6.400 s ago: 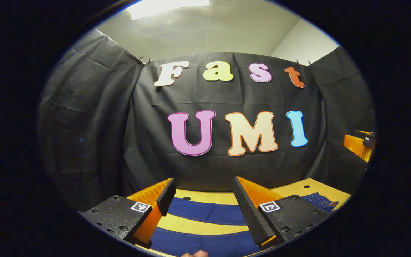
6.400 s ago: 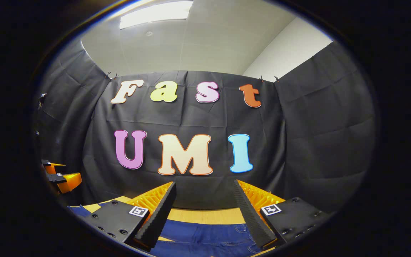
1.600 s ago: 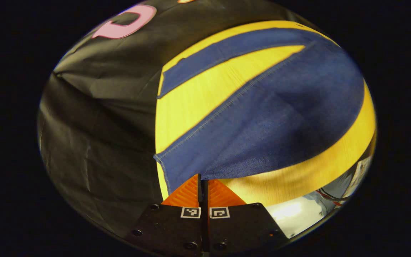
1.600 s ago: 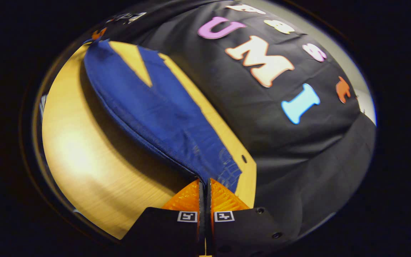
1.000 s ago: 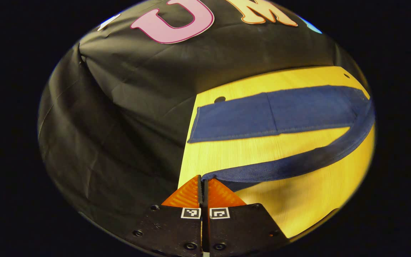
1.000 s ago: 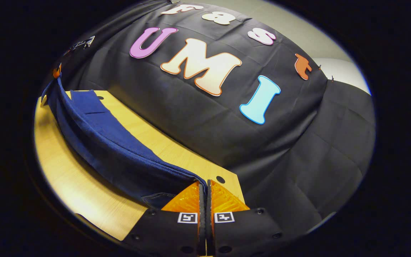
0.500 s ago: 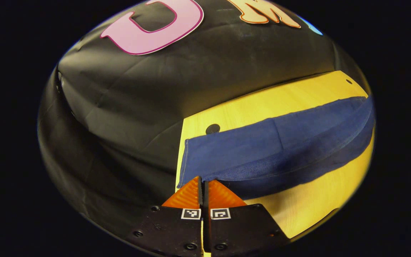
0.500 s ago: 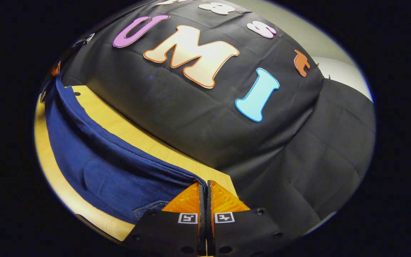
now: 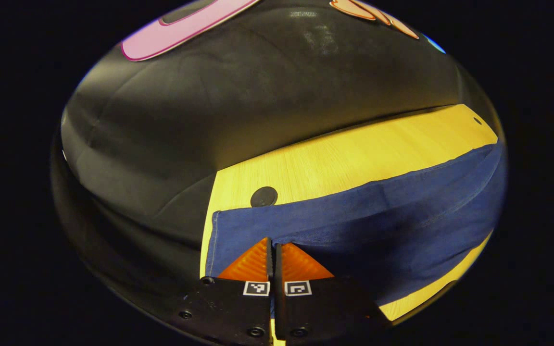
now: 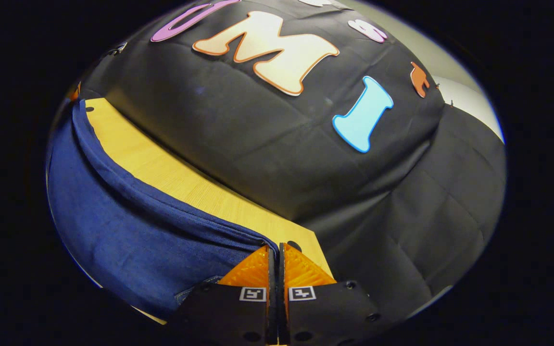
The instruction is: Grasp the waist and the cuffs of the jeans and fold them to make the two legs overlap; first hold the waist and fold one-third of the jeans toward the cuffs, then hold the cuffs and fold the remaining one-third in the same direction to finish folding.
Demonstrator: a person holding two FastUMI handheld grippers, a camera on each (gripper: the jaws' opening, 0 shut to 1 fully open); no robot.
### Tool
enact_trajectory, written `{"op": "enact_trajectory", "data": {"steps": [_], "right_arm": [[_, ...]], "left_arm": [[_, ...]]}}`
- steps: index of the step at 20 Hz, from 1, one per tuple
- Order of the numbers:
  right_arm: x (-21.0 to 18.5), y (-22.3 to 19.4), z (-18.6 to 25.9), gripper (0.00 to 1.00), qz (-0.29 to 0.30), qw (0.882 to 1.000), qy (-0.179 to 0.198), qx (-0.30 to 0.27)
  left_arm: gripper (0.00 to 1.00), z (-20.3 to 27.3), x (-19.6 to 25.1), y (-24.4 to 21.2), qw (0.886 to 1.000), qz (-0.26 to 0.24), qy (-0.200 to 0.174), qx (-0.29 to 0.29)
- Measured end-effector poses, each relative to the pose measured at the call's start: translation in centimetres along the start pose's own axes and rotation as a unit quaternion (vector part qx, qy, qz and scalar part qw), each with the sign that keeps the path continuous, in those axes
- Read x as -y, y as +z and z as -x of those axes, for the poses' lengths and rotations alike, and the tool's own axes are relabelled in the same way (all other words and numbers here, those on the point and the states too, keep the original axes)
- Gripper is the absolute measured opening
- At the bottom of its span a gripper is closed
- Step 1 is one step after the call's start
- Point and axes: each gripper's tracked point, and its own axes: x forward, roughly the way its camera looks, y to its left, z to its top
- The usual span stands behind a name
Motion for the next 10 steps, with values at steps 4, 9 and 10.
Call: {"op": "enact_trajectory", "data": {"steps": [4, 9, 10], "right_arm": [[-1.6, -2.0, -1.7, 0.03, -0.02, 0.999, 0.01, -0.035], [0.7, -0.8, -1.5, 0.99, -0.068, 0.997, -0.018, -0.028], [1.3, -0.7, -1.1, 0.99, -0.077, 0.996, -0.024, -0.025]], "left_arm": [[0.0, -0.2, -0.1, 0.1, 1.0, 0.009, -0.002, 0.008], [1.0, 1.4, -2.3, 2.1, 0.996, 0.046, 0.037, 0.069], [0.94, 2.2, -2.6, 3.5, 0.992, 0.067, 0.049, 0.097]]}}
